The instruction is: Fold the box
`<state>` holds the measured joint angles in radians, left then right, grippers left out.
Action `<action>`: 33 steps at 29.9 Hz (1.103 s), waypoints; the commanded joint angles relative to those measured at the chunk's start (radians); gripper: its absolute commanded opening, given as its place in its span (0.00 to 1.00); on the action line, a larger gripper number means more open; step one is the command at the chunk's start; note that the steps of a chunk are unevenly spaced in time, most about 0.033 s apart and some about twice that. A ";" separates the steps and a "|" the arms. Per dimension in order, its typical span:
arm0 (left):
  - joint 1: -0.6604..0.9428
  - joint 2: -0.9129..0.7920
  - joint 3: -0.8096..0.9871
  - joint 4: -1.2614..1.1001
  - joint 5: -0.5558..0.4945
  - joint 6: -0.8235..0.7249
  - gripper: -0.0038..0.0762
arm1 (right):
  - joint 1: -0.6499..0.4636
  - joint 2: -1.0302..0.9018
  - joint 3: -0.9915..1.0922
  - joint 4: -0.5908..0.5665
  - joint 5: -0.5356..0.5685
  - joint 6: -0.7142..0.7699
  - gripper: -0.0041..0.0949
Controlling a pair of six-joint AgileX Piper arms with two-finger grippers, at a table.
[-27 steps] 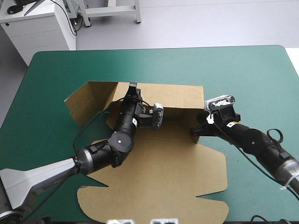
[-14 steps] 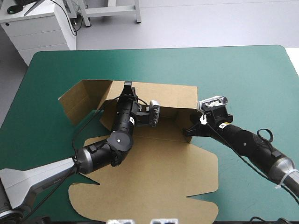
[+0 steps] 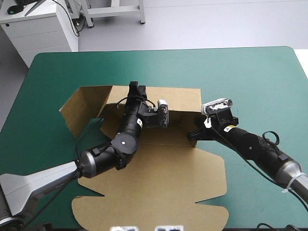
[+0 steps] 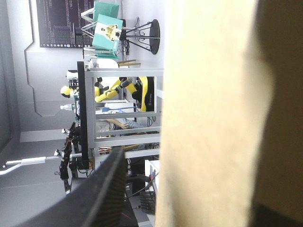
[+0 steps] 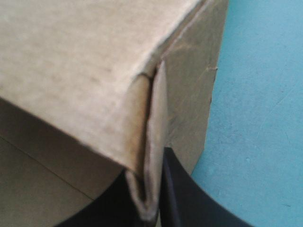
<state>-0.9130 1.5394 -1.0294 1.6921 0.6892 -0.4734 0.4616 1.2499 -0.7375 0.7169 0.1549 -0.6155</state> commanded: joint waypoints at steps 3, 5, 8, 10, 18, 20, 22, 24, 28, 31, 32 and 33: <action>-0.009 -0.041 -0.104 0.139 0.027 -0.104 0.67 | 0.003 -0.015 -0.088 -0.218 0.044 0.184 0.04; -0.016 -0.041 -0.113 0.139 0.019 -0.107 0.67 | -0.015 -0.004 -0.123 -0.342 0.091 0.286 0.04; -0.053 -0.041 -0.115 0.140 0.019 -0.102 0.67 | -0.042 0.025 -0.174 -0.534 0.185 0.450 0.04; -0.090 -0.041 -0.115 0.140 0.019 -0.096 0.66 | -0.044 0.035 -0.203 -0.649 0.219 0.534 0.04; -0.230 -0.041 -0.115 0.140 0.096 -0.055 0.66 | -0.044 0.042 -0.267 -0.850 0.282 0.707 0.04; -0.250 -0.041 -0.115 0.140 0.116 -0.028 0.66 | -0.051 0.042 -0.276 -0.910 0.300 0.758 0.04; -0.264 -0.041 -0.115 0.140 0.129 -0.026 0.66 | -0.050 0.042 -0.276 -0.954 0.310 0.790 0.04; -0.276 -0.043 -0.115 0.140 0.133 -0.026 0.66 | -0.050 0.042 -0.276 -0.980 0.320 0.812 0.04; -0.289 -0.056 -0.115 0.140 0.116 -0.030 0.66 | -0.050 0.042 -0.276 -0.998 0.329 0.845 0.04; -0.298 -0.075 -0.115 0.140 0.102 -0.044 0.66 | -0.051 0.042 -0.276 -1.000 0.328 0.850 0.04; -0.300 -0.083 -0.115 0.140 0.095 -0.044 0.66 | -0.051 0.042 -0.276 -1.005 0.328 0.858 0.04; -0.309 -0.088 -0.115 0.140 0.093 -0.044 0.66 | -0.051 0.042 -0.276 -1.011 0.328 0.864 0.04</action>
<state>-1.2030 1.5162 -1.1084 1.6842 0.7624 -0.5007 0.4190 1.3140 -0.9792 -0.2460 0.5254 0.2329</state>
